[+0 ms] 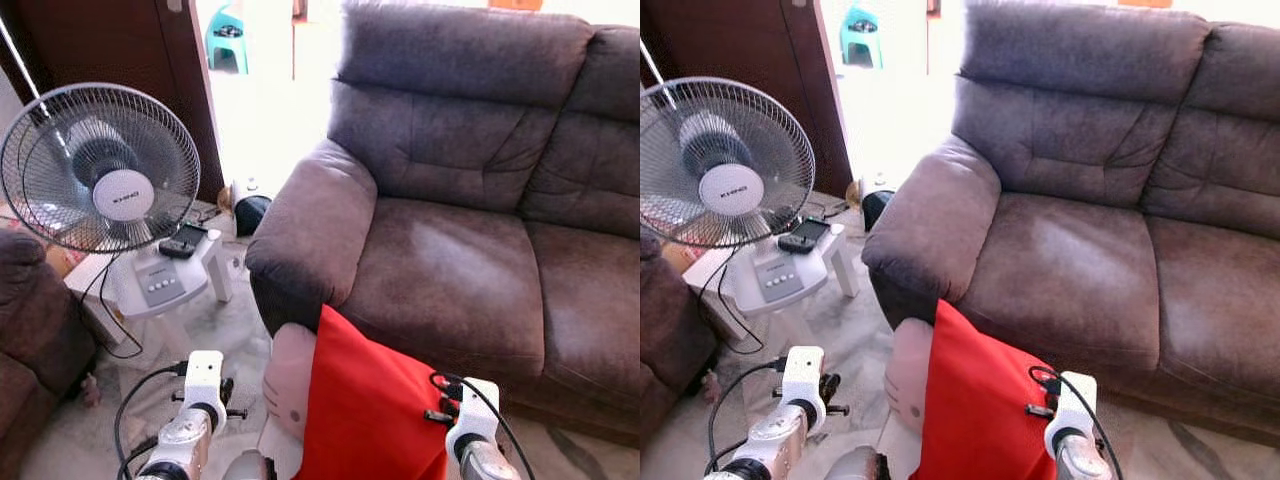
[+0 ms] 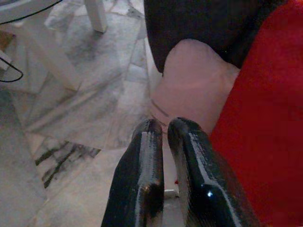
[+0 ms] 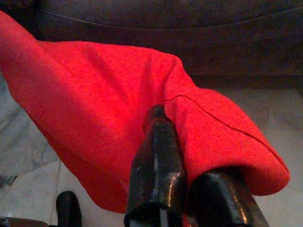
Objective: Move the pillow to the sofa from floor
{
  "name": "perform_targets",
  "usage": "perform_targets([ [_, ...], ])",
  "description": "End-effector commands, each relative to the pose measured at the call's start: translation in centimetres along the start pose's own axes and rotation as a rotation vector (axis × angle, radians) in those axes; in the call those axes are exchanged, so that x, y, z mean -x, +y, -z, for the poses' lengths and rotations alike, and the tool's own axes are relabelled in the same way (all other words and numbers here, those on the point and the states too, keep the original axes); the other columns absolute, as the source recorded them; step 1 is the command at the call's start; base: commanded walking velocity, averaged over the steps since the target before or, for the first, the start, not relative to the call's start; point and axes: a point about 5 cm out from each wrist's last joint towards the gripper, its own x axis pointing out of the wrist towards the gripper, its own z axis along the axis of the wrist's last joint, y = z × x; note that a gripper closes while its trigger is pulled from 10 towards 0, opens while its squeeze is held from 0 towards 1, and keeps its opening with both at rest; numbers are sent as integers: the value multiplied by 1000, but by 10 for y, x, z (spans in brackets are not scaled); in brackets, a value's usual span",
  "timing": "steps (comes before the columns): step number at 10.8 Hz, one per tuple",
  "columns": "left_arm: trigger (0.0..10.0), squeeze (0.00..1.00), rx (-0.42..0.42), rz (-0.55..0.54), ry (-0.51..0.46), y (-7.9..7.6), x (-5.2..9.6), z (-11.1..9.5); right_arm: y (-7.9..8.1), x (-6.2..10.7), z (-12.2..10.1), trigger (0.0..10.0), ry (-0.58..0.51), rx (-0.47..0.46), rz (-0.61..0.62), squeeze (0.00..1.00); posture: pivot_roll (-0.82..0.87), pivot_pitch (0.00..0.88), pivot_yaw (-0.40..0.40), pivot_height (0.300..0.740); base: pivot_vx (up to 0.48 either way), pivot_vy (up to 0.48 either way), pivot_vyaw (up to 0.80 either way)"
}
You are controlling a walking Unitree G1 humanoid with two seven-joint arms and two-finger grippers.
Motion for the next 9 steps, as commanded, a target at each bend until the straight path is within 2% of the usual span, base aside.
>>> perform_targets([
  [1, 10000, 0, -15, 13, 43, 0, 1, 7, -3, 1, 5, 10000, 23, -10, 19, 0, 86, 43, -21, 693, 0, 0, 0],
  [3, 10000, 0, -2, -32, 144, 8, 10, 31, -12, 8, 24, 10000, 98, 2, 49, 0, 89, 47, -22, 693, 0, 0, 0],
  [9, 10000, 0, -1, -34, 149, 9, 10, 32, -12, 8, 25, 10000, 101, 2, 50, 0, 88, 47, -21, 693, 0, 0, 0],
])
